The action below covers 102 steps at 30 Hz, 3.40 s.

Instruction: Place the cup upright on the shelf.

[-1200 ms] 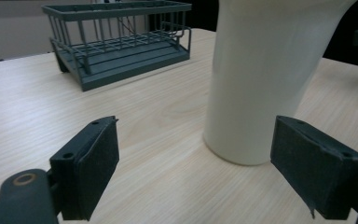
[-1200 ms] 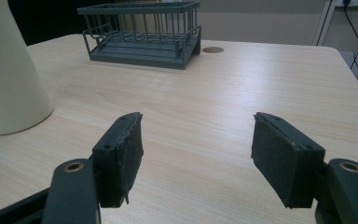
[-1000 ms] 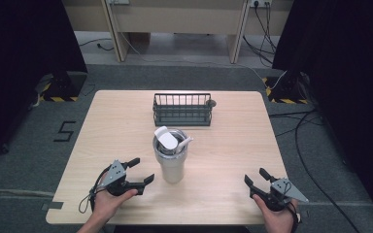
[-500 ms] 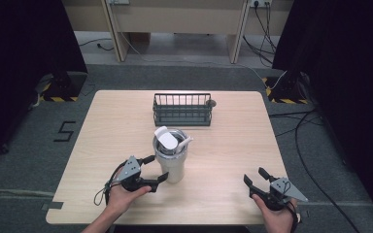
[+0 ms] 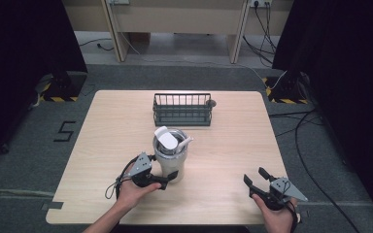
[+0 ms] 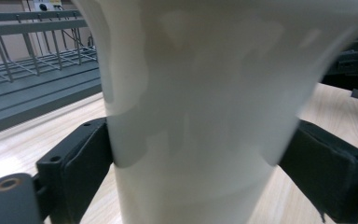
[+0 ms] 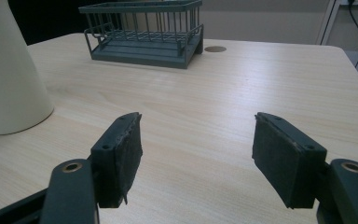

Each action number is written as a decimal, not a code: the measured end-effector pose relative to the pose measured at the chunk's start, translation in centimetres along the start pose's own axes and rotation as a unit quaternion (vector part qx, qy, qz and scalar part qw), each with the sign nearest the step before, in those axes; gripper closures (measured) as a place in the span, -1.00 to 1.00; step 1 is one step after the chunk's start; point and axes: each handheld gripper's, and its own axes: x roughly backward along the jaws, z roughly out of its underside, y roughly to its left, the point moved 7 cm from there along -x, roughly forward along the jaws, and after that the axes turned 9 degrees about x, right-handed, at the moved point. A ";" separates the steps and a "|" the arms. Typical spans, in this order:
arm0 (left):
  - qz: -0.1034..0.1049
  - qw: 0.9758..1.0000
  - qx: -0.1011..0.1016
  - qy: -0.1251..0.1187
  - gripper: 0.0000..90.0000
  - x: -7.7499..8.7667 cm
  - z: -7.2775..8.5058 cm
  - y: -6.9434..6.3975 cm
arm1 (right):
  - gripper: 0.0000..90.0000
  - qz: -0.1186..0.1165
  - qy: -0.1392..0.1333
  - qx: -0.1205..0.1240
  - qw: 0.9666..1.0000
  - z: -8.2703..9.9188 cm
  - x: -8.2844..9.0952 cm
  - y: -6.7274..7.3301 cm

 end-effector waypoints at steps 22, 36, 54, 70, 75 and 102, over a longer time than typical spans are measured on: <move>0.017 1.000 0.010 -0.013 -0.82 -1.8 0.2 0.3 | -0.25 -0.002 0.005 0.000 1.000 0.2 -0.1 0.0; 0.013 1.000 -0.002 -0.026 -0.79 -1.7 0.2 0.2 | -0.24 -0.003 0.004 0.002 1.000 0.1 -0.1 0.0; 0.007 1.000 -0.003 -0.026 -0.78 -1.6 0.1 0.2 | -0.23 -0.003 0.003 0.003 1.000 0.1 0.0 -0.1; 0.010 1.000 -0.007 -0.021 -0.77 -1.7 -0.1 -0.1 | -0.23 -0.002 -0.001 0.002 1.000 0.0 -0.1 -0.2; 0.009 1.000 -0.010 -0.024 -0.76 -1.5 -0.6 -0.1 | -0.23 0.000 -0.002 0.004 1.000 0.1 -0.1 -0.2; 0.002 0.999 -0.026 -0.023 -0.76 -1.4 -2.7 0.7 | -0.23 -0.002 0.001 0.003 1.000 0.1 -0.2 -0.1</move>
